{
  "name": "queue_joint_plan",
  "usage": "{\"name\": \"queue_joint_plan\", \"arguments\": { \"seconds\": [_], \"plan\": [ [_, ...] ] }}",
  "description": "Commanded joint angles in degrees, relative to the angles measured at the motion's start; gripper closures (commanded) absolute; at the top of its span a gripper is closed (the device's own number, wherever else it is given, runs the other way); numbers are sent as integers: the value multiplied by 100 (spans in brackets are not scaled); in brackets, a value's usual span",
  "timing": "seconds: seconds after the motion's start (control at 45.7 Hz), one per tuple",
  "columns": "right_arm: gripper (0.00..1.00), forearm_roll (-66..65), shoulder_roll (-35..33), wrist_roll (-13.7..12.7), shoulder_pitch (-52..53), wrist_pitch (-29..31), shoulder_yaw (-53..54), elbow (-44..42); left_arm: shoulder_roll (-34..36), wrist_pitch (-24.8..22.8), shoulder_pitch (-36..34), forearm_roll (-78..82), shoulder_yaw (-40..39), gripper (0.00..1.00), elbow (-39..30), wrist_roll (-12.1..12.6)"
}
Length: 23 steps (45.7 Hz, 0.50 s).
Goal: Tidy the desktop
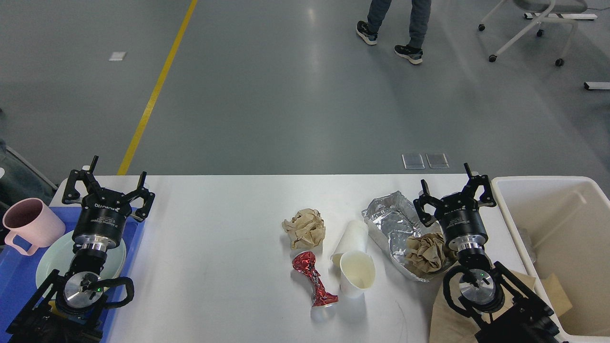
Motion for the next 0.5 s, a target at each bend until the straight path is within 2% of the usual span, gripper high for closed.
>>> {"name": "queue_joint_plan", "arguments": {
  "seconds": [0.0, 0.153, 0.481],
  "plan": [
    [0, 2, -3, -2, 0, 0, 0, 0, 3, -15, -50, -2, 126, 3, 63, -223],
    [0, 2, -3, 7, 0, 0, 0, 0, 21, -41, -50, -2, 188, 4, 80, -338],
    [0, 2, -3, 7, 0, 0, 0, 0, 21, -68, -50, -73, 188, 4, 80, -329]
  ]
}}
